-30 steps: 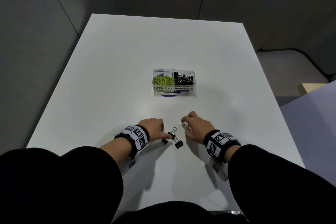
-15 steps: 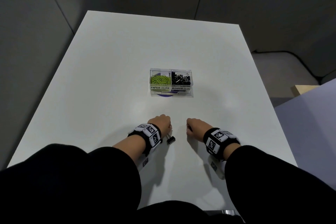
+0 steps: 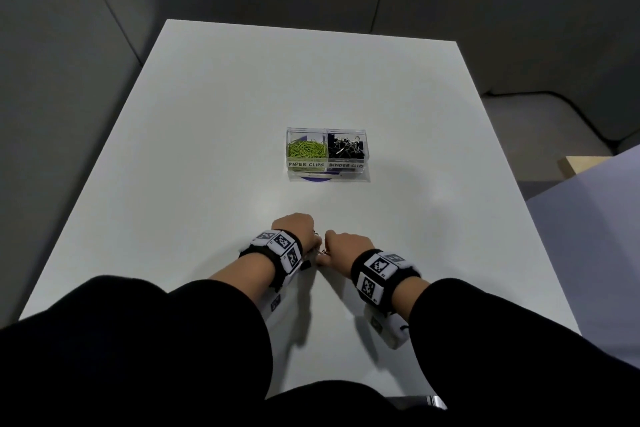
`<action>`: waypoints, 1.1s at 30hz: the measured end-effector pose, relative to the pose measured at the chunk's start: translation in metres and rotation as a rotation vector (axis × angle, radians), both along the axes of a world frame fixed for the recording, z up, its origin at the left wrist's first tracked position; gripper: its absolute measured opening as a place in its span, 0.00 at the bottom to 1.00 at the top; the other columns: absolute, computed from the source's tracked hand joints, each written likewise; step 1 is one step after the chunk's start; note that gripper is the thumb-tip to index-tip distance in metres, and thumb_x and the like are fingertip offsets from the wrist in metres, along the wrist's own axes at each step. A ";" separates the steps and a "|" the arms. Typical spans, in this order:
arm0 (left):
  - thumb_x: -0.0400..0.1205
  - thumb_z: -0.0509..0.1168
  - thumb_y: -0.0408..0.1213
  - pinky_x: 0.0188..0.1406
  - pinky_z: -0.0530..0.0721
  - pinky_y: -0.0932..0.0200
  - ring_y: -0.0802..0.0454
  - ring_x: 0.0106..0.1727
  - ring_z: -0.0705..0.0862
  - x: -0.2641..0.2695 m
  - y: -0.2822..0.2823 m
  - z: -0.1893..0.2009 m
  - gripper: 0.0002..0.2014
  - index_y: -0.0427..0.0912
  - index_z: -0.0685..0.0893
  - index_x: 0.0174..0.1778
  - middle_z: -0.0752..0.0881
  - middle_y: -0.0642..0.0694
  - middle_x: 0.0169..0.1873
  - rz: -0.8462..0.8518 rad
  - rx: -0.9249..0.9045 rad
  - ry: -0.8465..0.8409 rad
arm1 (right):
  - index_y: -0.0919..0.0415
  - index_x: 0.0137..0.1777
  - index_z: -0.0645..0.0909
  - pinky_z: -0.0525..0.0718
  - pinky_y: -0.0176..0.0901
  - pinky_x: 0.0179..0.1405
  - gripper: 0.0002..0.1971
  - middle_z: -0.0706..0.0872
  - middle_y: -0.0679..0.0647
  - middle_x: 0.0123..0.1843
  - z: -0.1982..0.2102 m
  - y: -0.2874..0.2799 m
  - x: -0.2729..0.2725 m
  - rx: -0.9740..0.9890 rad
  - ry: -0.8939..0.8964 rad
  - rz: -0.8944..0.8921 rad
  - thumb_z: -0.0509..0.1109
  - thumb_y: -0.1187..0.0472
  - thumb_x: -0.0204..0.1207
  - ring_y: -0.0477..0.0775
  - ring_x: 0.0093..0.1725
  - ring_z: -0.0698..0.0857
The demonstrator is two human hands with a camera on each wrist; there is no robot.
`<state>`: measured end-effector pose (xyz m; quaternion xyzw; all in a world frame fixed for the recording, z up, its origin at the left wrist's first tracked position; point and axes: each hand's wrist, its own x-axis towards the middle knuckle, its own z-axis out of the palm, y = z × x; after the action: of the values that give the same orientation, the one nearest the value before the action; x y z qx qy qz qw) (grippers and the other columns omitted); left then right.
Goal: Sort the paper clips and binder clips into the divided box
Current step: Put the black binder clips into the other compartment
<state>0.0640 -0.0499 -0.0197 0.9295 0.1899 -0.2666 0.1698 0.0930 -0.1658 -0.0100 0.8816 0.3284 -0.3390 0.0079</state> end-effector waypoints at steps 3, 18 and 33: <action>0.78 0.62 0.40 0.42 0.77 0.56 0.40 0.51 0.84 0.000 0.000 -0.002 0.08 0.40 0.82 0.41 0.86 0.38 0.49 -0.033 -0.006 -0.005 | 0.64 0.55 0.76 0.73 0.44 0.41 0.18 0.85 0.60 0.54 -0.001 0.003 0.001 -0.016 0.001 -0.005 0.64 0.49 0.75 0.62 0.53 0.83; 0.83 0.58 0.47 0.53 0.77 0.54 0.42 0.58 0.82 -0.037 0.024 0.031 0.18 0.48 0.69 0.69 0.85 0.42 0.56 -0.406 -0.005 0.022 | 0.61 0.56 0.68 0.71 0.46 0.42 0.12 0.83 0.61 0.57 -0.002 -0.020 0.009 -0.007 0.045 0.069 0.63 0.58 0.76 0.61 0.48 0.79; 0.78 0.64 0.50 0.56 0.77 0.52 0.42 0.62 0.78 -0.014 0.027 0.012 0.18 0.40 0.81 0.55 0.83 0.41 0.58 -0.534 0.032 0.059 | 0.67 0.62 0.73 0.73 0.46 0.49 0.15 0.82 0.69 0.61 0.035 -0.056 0.132 -0.015 -0.083 -0.214 0.52 0.59 0.84 0.65 0.58 0.82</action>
<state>0.0498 -0.0228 -0.0077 0.9411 -0.0531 -0.3258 0.0730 0.2247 -0.2217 0.0248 0.9248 0.2294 -0.3034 -0.0079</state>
